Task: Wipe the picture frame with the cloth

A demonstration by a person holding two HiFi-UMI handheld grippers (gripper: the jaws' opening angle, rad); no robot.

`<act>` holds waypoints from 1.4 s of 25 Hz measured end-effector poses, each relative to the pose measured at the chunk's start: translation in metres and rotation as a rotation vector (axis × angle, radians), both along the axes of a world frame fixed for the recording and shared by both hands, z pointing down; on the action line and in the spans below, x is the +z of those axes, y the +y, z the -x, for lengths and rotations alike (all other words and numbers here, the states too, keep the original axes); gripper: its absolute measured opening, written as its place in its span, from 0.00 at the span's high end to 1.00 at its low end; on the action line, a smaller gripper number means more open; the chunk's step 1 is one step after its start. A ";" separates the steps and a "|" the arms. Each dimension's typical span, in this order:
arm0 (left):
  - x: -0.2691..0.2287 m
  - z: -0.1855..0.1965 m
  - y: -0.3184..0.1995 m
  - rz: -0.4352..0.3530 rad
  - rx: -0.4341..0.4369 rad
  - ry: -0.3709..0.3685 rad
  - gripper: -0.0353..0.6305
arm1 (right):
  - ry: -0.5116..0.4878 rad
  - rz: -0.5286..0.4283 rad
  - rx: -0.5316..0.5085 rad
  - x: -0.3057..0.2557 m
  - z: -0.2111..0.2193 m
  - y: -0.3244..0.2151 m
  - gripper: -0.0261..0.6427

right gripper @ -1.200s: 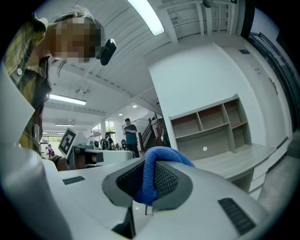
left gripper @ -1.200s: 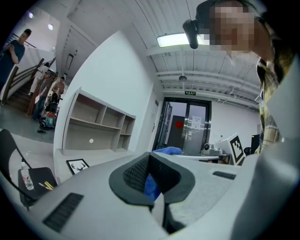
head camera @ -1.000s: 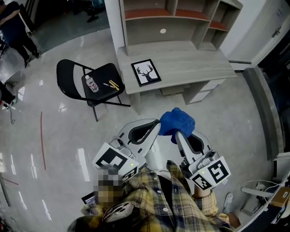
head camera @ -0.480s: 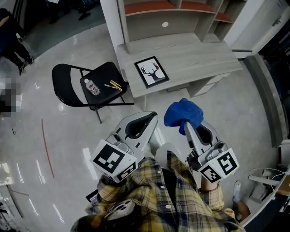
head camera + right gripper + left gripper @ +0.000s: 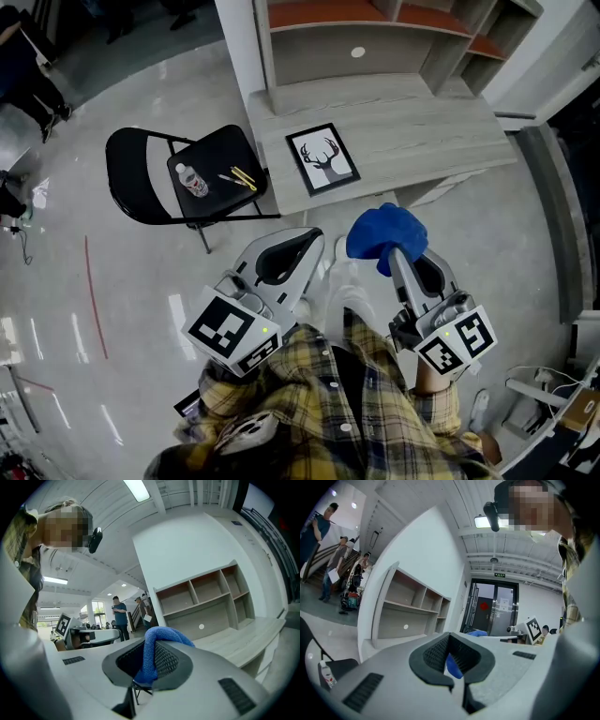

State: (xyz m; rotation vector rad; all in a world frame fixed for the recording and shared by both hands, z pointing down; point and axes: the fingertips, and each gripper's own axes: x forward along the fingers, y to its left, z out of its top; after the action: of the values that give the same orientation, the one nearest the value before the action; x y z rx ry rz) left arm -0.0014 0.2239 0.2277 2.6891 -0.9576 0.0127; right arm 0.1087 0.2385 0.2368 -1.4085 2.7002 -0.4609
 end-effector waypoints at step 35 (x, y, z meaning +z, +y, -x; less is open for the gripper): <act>0.016 -0.005 -0.296 0.096 -0.454 -0.005 0.94 | 0.017 0.123 -0.455 0.023 -0.021 -0.313 0.89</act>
State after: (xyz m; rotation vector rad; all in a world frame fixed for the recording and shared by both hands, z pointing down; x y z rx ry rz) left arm 0.0032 -0.0721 0.2441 2.3294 -1.5029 -0.0271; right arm 0.1294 -0.0749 0.2596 -0.8053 3.0489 -0.6508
